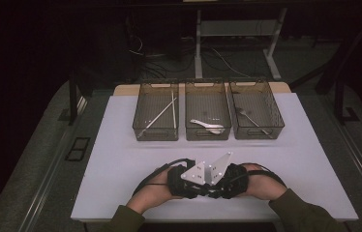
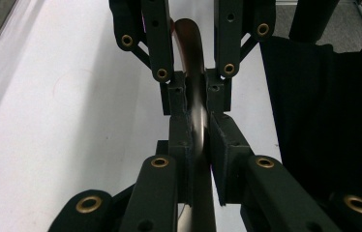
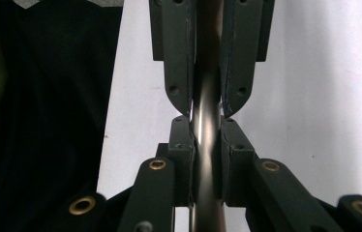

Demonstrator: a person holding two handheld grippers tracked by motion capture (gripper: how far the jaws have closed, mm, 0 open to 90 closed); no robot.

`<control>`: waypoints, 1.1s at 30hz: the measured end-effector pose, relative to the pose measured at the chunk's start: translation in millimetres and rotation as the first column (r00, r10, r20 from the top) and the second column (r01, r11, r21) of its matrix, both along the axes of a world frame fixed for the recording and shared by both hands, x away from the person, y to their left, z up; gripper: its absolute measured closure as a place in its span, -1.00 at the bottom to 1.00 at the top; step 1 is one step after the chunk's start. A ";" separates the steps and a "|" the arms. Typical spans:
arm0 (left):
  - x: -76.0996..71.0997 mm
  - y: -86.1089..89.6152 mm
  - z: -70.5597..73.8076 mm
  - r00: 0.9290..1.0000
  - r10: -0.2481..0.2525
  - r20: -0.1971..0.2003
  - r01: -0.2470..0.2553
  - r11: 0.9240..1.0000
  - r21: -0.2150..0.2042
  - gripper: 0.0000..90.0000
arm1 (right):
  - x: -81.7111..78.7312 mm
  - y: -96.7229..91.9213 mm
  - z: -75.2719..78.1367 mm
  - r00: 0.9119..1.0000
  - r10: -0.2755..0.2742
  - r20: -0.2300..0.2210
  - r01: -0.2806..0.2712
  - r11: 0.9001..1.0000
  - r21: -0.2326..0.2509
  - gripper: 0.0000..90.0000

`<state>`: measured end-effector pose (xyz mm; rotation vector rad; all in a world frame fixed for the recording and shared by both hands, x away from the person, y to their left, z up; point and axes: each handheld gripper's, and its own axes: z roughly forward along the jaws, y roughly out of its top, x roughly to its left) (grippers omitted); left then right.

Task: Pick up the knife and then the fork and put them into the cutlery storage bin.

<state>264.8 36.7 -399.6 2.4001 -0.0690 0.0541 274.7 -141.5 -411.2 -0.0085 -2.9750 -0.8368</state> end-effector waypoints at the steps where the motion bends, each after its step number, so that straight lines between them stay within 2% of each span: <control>1: 0.1 -0.1 -0.3 1.000 0.004 0.005 -0.004 1.000 -0.003 0.76 | 0.3 -0.1 -0.2 1.000 0.001 0.003 -0.001 1.000 0.000 0.74; 4: 2.1 1.0 -0.6 1.000 0.018 0.003 -0.018 1.000 -0.020 0.74 | 2.4 -1.7 0.2 1.000 -0.010 0.005 0.010 1.000 0.008 0.75; 5: 1.7 1.6 -1.5 0.999 0.049 -0.018 -0.050 0.998 -0.048 0.71 | 2.7 -2.4 0.2 1.000 -0.017 0.006 0.017 1.000 0.006 0.75; 7: 5.1 7.9 1.0 0.997 0.071 -0.015 -0.072 0.996 -0.058 0.52 | 4.5 -5.0 -1.1 0.999 -0.033 0.014 0.032 0.999 0.007 0.75; 8: 6.4 11.7 2.0 0.995 0.093 -0.027 -0.095 0.993 -0.073 0.47 | 8.0 -7.6 -2.1 1.000 -0.017 0.024 0.017 1.000 -0.002 0.75; 11: 9.6 25.5 5.2 0.987 0.151 -0.061 -0.158 0.980 -0.122 0.33 | 11.0 -13.9 -2.5 0.999 -0.046 0.028 0.046 0.999 -0.006 0.75; 13: 11.3 34.8 7.2 0.981 0.186 -0.061 -0.193 0.971 -0.144 0.26 | 13.5 -18.1 -0.9 0.997 -0.065 0.035 0.065 0.998 -0.002 0.75; 15: 12.6 43.8 9.6 0.972 0.224 -0.071 -0.233 0.958 -0.169 0.19 | 17.0 -23.3 0.9 0.996 -0.080 0.026 0.079 0.997 0.024 0.75; 17: 13.4 52.0 11.3 0.962 0.262 -0.072 -0.271 0.941 -0.204 0.10 | 20.1 -29.9 4.6 0.993 -0.108 0.040 0.107 0.994 0.034 0.75; 18: 13.8 56.1 11.9 0.957 0.278 -0.081 -0.289 0.934 -0.211 0.06 | 21.6 -33.8 6.4 0.991 -0.125 0.040 0.123 0.991 0.043 0.75; 19: 13.8 60.0 12.0 0.951 0.297 -0.088 -0.309 0.926 -0.219 0.02 | 21.9 -37.5 8.3 0.989 -0.147 0.019 0.146 0.988 0.058 0.75; 24: 9.5 80.0 7.0 0.919 0.378 -0.115 -0.395 0.889 -0.230 -0.15 | 29.8 -58.7 18.4 0.975 -0.215 0.045 0.210 0.972 0.102 0.75; 28: 3.3 93.8 0.9 0.896 0.427 -0.125 -0.444 0.866 -0.229 -0.24 | 35.1 -74.1 27.2 0.960 -0.276 0.040 0.268 0.953 0.139 0.75; 29: 2.0 97.0 -0.9 0.892 0.435 -0.124 -0.452 0.863 -0.226 -0.27 | 36.3 -77.3 29.2 0.956 -0.291 0.041 0.282 0.947 0.151 0.75; 30: 0.7 99.3 -3.2 0.885 0.448 -0.128 -0.466 0.855 -0.229 -0.31 | 38.1 -80.6 31.2 0.952 -0.302 0.046 0.291 0.943 0.162 0.75; 31: 0.3 102.0 -5.2 0.882 0.454 -0.127 -0.472 0.852 -0.226 -0.34 | 39.0 -83.6 33.4 0.947 -0.319 0.042 0.308 0.936 0.168 0.75; 33: -0.8 107.3 -9.2 0.870 0.477 -0.123 -0.492 0.842 -0.221 -0.42 | 42.0 -89.7 37.5 0.934 -0.355 0.039 0.342 0.921 0.190 0.75</control>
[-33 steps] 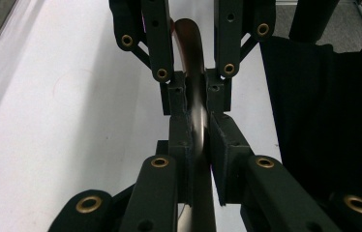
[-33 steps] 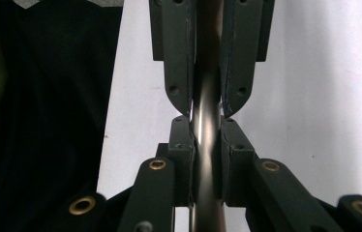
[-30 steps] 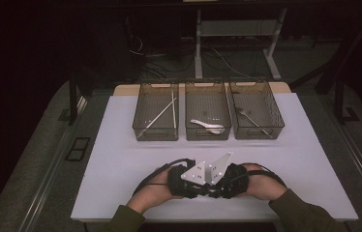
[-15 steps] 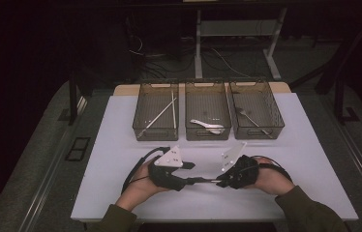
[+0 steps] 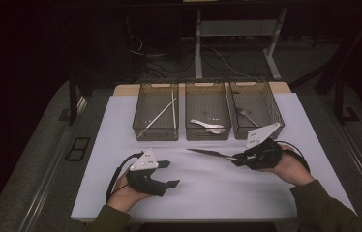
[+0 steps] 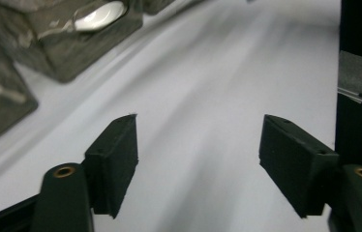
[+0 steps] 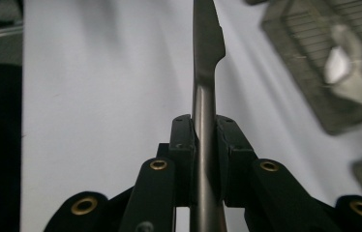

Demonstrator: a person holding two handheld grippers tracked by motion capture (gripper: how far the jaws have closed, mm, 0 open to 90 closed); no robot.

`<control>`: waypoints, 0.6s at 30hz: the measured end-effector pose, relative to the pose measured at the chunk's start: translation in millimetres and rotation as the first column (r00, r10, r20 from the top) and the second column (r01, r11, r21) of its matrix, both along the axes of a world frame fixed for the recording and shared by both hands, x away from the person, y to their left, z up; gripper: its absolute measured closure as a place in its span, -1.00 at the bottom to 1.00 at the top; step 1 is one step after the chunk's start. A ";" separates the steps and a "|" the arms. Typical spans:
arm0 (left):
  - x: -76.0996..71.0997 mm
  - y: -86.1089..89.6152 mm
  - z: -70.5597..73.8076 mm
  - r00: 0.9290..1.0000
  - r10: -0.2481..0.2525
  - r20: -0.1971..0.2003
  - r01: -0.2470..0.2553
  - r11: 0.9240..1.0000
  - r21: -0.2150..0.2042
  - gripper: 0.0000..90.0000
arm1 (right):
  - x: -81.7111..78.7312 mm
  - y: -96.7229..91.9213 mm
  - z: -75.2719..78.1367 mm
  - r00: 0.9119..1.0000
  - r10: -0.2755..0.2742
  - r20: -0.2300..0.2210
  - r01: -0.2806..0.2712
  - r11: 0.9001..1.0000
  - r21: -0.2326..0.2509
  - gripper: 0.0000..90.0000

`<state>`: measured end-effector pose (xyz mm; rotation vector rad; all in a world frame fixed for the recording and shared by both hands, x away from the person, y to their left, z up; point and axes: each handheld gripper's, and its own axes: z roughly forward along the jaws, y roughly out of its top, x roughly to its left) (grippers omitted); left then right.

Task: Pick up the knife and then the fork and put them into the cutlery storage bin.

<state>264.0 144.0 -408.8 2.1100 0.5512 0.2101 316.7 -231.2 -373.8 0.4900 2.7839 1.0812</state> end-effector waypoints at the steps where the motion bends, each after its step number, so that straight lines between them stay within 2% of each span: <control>1: -0.3 1.9 -2.6 1.000 0.021 -0.009 -0.021 1.000 -0.010 -0.47 | 1.9 -3.4 1.8 1.000 -0.012 -0.002 0.012 1.000 0.009 0.75; 5: 2.9 9.2 -12.6 0.997 0.068 -0.037 -0.069 0.997 -0.017 -0.61 | 10.1 -16.5 8.7 0.996 -0.090 0.013 0.089 0.995 0.045 0.75; 8: 6.0 10.1 -17.9 0.996 0.081 -0.048 -0.081 0.997 -0.008 -0.68 | 17.2 -25.9 14.3 0.988 -0.155 0.013 0.154 0.986 0.059 0.75; 13: 6.6 9.1 -20.9 0.995 0.086 -0.050 -0.087 0.996 -0.011 -0.71 | 31.8 -41.4 22.2 0.969 -0.247 0.020 0.244 0.966 0.087 0.75; 18: 7.3 8.9 -22.7 0.994 0.103 -0.041 -0.104 0.994 -0.019 -0.86 | 50.3 -55.7 25.8 0.941 -0.339 0.019 0.335 0.936 0.106 0.75</control>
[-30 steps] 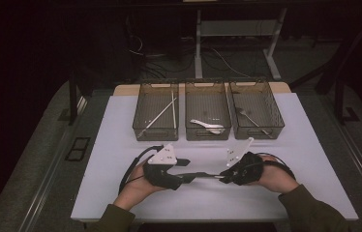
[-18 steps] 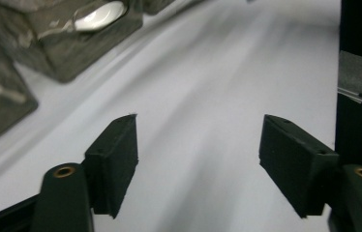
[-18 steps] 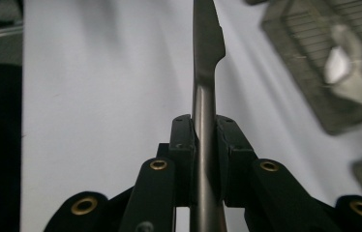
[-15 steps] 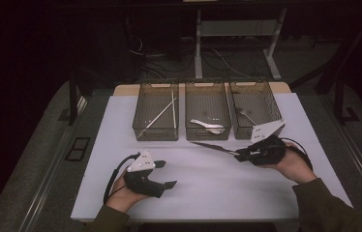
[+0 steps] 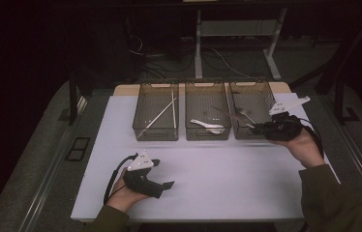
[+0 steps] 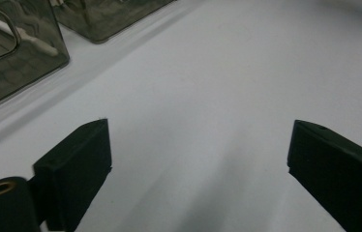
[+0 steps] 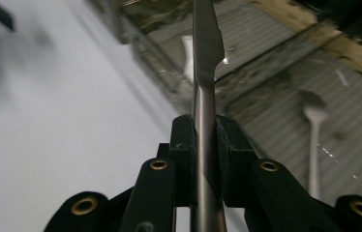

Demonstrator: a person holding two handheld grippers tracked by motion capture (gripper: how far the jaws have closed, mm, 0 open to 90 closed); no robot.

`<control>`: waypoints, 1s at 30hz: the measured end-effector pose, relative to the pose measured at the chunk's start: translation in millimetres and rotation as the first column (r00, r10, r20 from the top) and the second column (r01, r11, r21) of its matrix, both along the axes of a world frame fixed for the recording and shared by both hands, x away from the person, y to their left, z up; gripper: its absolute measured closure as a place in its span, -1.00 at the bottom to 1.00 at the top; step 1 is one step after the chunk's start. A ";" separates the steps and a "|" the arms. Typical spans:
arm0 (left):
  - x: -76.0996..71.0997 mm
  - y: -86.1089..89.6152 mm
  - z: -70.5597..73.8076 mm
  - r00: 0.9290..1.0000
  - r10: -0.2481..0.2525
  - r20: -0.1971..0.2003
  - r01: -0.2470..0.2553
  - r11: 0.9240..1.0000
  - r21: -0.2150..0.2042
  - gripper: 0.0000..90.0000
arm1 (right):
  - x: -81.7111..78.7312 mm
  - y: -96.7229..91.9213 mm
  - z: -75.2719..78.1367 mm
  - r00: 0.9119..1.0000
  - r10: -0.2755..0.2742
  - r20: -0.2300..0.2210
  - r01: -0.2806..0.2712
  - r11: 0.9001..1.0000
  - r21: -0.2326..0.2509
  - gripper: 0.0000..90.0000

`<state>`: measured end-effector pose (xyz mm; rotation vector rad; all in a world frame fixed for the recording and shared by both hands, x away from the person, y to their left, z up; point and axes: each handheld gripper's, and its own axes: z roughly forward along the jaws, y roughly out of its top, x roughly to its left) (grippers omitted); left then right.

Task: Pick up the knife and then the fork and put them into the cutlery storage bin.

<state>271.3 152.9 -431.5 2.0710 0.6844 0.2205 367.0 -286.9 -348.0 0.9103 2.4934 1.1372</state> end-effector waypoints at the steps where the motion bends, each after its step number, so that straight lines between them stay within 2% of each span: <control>1: 0.3 0.3 -0.2 1.000 0.003 -0.001 -0.003 1.000 -0.002 -0.88 | 4.1 -2.7 0.8 1.000 -0.018 0.000 0.018 1.000 -0.005 0.75; 5: 0.2 -0.2 -1.0 1.000 0.001 0.009 0.000 1.000 -0.011 -0.98 | 19.9 -13.8 3.9 0.995 -0.097 -0.006 0.097 0.995 0.008 0.75; 7: 0.3 -1.0 -1.9 1.000 -0.002 0.022 0.003 1.000 -0.016 -1.00 | 28.0 -18.5 5.4 0.990 -0.138 -0.005 0.138 0.990 -0.003 0.75; 12: 1.7 -0.7 -3.4 1.000 -0.005 0.020 0.006 1.000 -0.007 -1.00 | 50.1 -29.7 5.6 0.974 -0.225 -0.006 0.224 0.974 -0.018 0.75; 16: 2.2 -0.3 -4.0 1.000 -0.007 0.013 0.007 1.000 -0.009 -1.00 | 66.7 -33.8 1.5 0.958 -0.284 -0.028 0.283 0.958 -0.036 0.75; 26: 1.8 -4.0 -5.3 0.999 -0.035 0.004 0.035 0.999 0.000 -1.00 | 94.8 -28.3 -20.8 0.929 -0.354 -0.110 0.348 0.935 -0.067 0.75; 29: 2.0 -4.3 -5.5 0.999 -0.041 0.000 0.041 0.999 0.003 -1.00 | 99.8 -25.3 -29.2 0.920 -0.372 -0.128 0.361 0.927 -0.096 0.75; 30: 1.8 -4.5 -5.7 0.999 -0.043 -0.002 0.043 0.999 0.004 -1.00 | 101.1 -24.4 -31.7 0.914 -0.383 -0.135 0.370 0.923 -0.110 0.75</control>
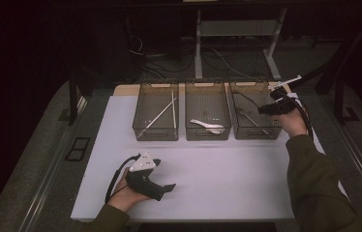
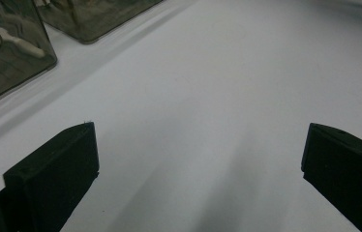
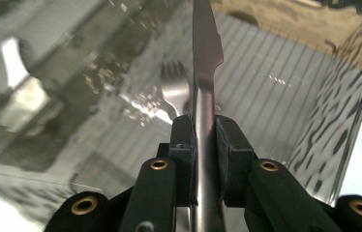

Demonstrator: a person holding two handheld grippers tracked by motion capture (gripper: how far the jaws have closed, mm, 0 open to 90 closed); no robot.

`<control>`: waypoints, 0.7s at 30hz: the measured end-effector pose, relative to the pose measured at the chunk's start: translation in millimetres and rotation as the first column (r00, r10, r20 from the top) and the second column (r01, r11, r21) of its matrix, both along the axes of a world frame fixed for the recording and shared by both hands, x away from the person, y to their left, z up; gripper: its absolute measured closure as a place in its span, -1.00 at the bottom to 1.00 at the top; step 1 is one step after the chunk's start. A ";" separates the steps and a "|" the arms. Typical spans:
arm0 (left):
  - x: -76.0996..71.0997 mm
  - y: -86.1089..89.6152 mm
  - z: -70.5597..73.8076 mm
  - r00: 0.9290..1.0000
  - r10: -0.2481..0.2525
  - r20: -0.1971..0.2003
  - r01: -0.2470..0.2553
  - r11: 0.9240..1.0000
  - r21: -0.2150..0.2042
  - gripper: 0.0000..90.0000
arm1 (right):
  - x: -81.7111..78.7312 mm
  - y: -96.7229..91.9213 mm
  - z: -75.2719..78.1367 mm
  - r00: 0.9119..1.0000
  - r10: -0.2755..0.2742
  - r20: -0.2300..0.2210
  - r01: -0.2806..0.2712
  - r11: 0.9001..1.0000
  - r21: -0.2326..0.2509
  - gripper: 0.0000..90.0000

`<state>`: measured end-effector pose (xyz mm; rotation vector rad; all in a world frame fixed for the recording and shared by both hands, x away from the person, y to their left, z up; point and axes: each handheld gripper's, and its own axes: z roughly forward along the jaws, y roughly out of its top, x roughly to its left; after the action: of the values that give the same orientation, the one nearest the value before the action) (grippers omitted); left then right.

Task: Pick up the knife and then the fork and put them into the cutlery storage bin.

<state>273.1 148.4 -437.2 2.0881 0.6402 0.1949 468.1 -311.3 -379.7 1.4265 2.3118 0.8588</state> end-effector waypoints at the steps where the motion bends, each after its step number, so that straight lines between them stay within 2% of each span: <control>1: -0.1 -0.1 -0.1 1.000 -0.002 -0.001 0.002 1.000 0.004 -1.00 | 1.4 0.4 -2.4 1.000 -0.002 -0.006 0.002 1.000 -0.008 0.75; 3: 0.0 -0.5 -0.5 1.000 -0.003 -0.003 0.003 1.000 0.005 -1.00 | 2.8 1.6 -6.3 1.000 -0.017 -0.021 0.016 1.000 -0.019 0.75; 8: 0.1 -0.3 -0.5 1.000 -0.007 -0.004 0.007 1.000 0.009 -1.00 | 2.9 2.5 -14.6 0.999 -0.011 -0.048 0.010 0.999 -0.032 0.74; 11: 0.1 0.0 -0.3 1.000 -0.006 -0.003 0.006 1.000 0.008 -1.00 | 1.6 -1.2 -11.5 0.999 -0.015 -0.029 0.016 1.000 0.027 0.64; 14: 0.1 0.1 -0.1 1.000 -0.005 -0.003 0.005 1.000 0.007 -1.00 | -1.3 -3.2 -4.1 1.000 -0.006 -0.007 0.007 0.998 0.060 0.51; 17: 0.1 0.4 -0.1 1.000 -0.004 -0.005 0.004 1.000 0.005 -1.00 | -6.3 -6.0 3.0 1.000 0.001 0.022 -0.004 0.993 0.116 0.22; 21: -0.2 0.2 0.3 1.000 -0.003 -0.002 0.003 1.000 0.004 -1.00 | -17.9 -10.8 11.1 0.998 0.003 0.068 -0.014 0.985 0.173 -0.06</control>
<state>273.0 148.6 -436.9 2.0936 0.6381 0.1924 450.2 -322.1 -368.6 1.4322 2.2413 1.1170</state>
